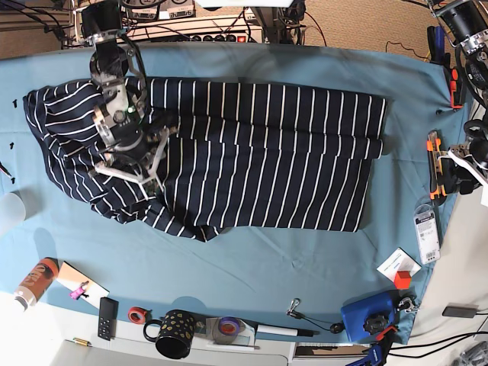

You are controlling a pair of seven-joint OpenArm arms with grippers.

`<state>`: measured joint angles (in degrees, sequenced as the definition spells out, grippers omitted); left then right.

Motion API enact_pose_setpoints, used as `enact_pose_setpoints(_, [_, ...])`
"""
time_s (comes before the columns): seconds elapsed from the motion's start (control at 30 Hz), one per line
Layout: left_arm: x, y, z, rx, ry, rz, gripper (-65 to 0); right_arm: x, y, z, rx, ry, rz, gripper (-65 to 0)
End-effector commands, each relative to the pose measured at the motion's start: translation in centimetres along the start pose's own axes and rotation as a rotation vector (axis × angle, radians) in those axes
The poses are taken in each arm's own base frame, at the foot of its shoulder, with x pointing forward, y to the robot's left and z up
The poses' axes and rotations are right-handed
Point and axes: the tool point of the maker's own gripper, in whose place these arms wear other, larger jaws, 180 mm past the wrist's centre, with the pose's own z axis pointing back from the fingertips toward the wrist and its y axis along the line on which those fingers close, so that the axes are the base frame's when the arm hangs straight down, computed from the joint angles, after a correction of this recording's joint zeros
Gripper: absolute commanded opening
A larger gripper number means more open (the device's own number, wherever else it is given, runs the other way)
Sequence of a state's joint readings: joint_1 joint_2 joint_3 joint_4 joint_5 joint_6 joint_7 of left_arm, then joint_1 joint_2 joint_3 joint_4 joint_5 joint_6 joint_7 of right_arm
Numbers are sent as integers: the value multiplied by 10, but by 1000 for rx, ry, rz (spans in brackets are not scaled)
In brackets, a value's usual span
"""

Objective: Layout the t-shirt on the table in an organized manner, then fold the t-shirt properly
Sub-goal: 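Drag the right gripper along the shirt end to flatten the fabric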

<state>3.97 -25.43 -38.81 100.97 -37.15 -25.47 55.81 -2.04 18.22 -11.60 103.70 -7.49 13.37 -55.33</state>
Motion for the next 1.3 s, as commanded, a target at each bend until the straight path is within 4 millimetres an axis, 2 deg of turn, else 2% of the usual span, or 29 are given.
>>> enact_pose_setpoints(0.0, [18,4,5,7,-53,-23,-420,15,-15,2,-38,-53,3,-439])
enact_pose_setpoints(0.1, [18,3,5,6,-54,-23,-420,18,-14,0,-35,-73,4,-439])
enact_pose_setpoints(0.3, [18,4,5,7,-53,-23,-420,-15,-5,-19,-5,32,2,-439])
enact_pose_setpoints(0.43, [19,3,5,6,-55,-23,-420,-17,-7,-21,-8,42,1,-441])
enact_pose_setpoints(0.47, [18,4,5,7,-54,-23,-420,-15,-9,-21,-14,42,1,-457])
enact_pose_setpoints(0.53, [18,4,5,7,-53,-23,-420,-8,-18,-22,-34,43,-1,-553])
enact_pose_setpoints(0.6, [18,4,5,7,-53,-23,-420,3,-30,-22,-61,34,-2,-650])
enact_pose_setpoints(0.77, [18,4,5,7,-52,-23,-420,33,-59,-21,-135,-17,4,-650])
enact_pose_setpoints(0.87, [18,4,5,7,-52,-23,-420,46,-73,-19,-170,-42,9,-650])
enact_pose_setpoints(0.93, [18,4,5,7,-52,-24,-420,52,-90,-16,-211,-53,15,-650])
enact_pose_setpoints(1.17, [18,3,5,2,-52,-20,-420,70,-183,11,-413,-149,-58,-650])
enact_pose_setpoints(1.27, [21,-8,4,-50,-76,-7,-420,72,-216,26,-479,-224,-119,-650])
